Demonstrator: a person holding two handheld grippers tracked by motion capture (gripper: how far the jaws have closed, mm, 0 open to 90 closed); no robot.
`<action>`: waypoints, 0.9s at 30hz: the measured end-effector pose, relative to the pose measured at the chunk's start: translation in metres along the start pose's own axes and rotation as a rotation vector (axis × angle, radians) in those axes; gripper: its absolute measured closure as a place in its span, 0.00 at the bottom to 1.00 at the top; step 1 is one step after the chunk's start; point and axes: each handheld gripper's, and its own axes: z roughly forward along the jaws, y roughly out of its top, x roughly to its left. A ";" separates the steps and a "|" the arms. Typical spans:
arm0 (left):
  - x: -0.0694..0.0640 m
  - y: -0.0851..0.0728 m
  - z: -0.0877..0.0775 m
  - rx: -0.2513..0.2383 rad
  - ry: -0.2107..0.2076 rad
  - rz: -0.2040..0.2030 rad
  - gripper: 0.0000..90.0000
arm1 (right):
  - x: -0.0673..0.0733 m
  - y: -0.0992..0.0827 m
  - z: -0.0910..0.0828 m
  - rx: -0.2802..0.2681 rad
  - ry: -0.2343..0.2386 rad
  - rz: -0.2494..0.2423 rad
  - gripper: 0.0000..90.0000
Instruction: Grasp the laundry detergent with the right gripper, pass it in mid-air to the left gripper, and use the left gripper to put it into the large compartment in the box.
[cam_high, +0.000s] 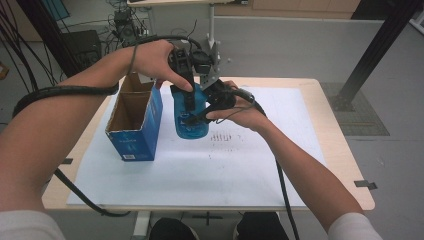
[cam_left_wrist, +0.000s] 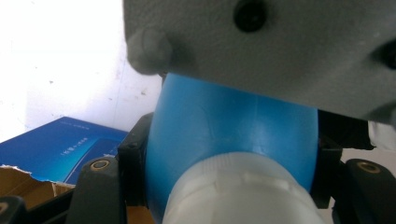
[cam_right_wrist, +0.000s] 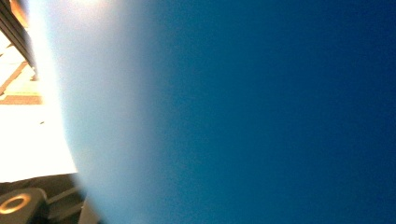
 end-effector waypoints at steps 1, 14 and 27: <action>0.000 0.000 0.000 0.001 0.000 0.000 0.40 | 0.000 0.000 0.000 0.002 0.000 -0.002 0.48; -0.001 -0.001 0.001 0.005 0.001 -0.001 0.40 | 0.001 0.000 0.002 0.004 0.003 0.001 0.48; -0.001 -0.002 0.002 -0.001 0.004 -0.003 0.40 | 0.001 0.000 0.003 0.009 0.003 -0.003 0.48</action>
